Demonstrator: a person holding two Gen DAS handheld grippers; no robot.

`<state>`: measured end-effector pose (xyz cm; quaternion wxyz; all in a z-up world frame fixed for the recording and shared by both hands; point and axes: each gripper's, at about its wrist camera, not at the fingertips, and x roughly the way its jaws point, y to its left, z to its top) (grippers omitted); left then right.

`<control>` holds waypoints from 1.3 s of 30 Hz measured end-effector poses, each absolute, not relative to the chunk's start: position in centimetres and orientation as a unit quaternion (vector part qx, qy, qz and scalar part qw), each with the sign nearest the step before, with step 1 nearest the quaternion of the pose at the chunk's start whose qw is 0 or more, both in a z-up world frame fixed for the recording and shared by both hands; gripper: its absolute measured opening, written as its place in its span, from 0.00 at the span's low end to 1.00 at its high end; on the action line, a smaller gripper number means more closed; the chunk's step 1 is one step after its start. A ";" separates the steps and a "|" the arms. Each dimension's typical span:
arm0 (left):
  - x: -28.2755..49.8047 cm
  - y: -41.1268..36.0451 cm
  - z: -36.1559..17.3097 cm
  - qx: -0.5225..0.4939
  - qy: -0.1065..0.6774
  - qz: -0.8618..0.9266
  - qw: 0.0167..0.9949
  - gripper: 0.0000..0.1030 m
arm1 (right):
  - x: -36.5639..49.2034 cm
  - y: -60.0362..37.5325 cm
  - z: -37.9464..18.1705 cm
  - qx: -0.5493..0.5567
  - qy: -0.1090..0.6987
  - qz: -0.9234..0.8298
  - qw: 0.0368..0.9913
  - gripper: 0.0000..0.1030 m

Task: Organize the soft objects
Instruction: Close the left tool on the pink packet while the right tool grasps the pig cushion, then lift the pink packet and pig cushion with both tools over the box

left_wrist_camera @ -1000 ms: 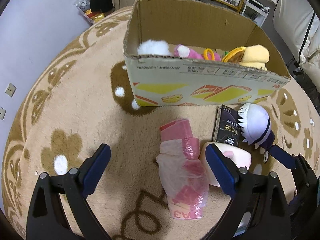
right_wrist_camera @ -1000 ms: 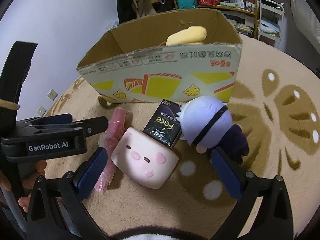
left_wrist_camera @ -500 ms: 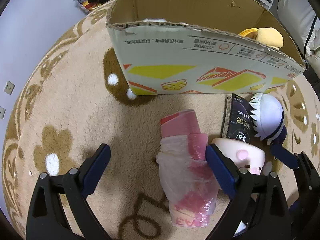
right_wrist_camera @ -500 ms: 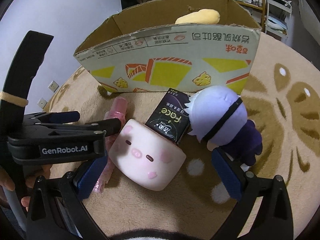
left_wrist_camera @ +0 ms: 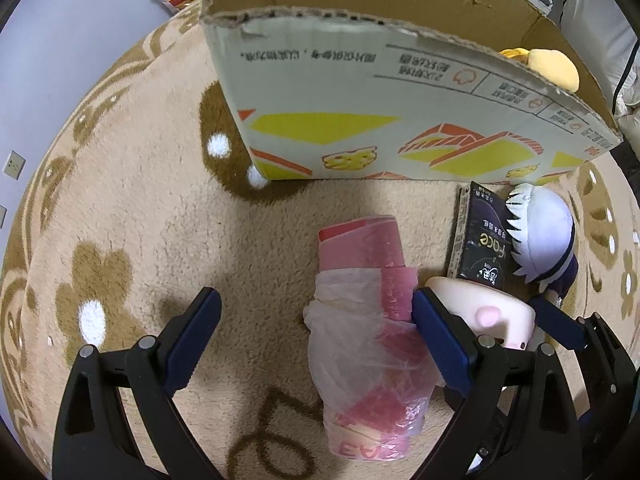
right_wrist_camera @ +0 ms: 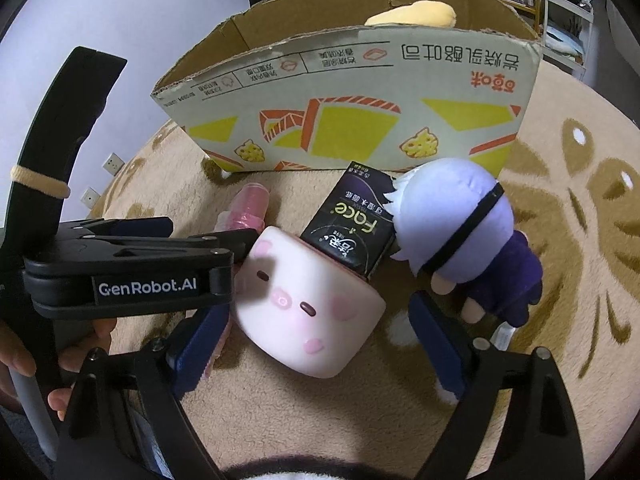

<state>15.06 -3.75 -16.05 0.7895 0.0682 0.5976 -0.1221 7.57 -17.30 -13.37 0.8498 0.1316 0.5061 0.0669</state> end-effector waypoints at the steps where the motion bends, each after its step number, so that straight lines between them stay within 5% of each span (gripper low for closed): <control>1: 15.2 -3.5 -16.3 0.067 0.600 -0.122 0.788 0.92 | 7.5 -17.4 -13.4 0.131 0.507 0.067 0.849 0.93; 18: 14.9 -3.7 -18.1 0.054 0.612 -0.114 0.781 0.84 | 7.7 -17.6 -14.1 0.142 0.517 0.076 0.841 0.84; 29: 14.3 -4.4 -18.3 0.076 0.608 -0.106 0.784 0.48 | 7.6 -17.1 -13.7 0.138 0.508 0.083 0.846 0.64; 39: 13.6 -4.1 -17.3 0.085 0.591 -0.101 0.796 0.43 | 6.7 -18.1 -12.7 0.144 0.495 0.080 0.853 0.52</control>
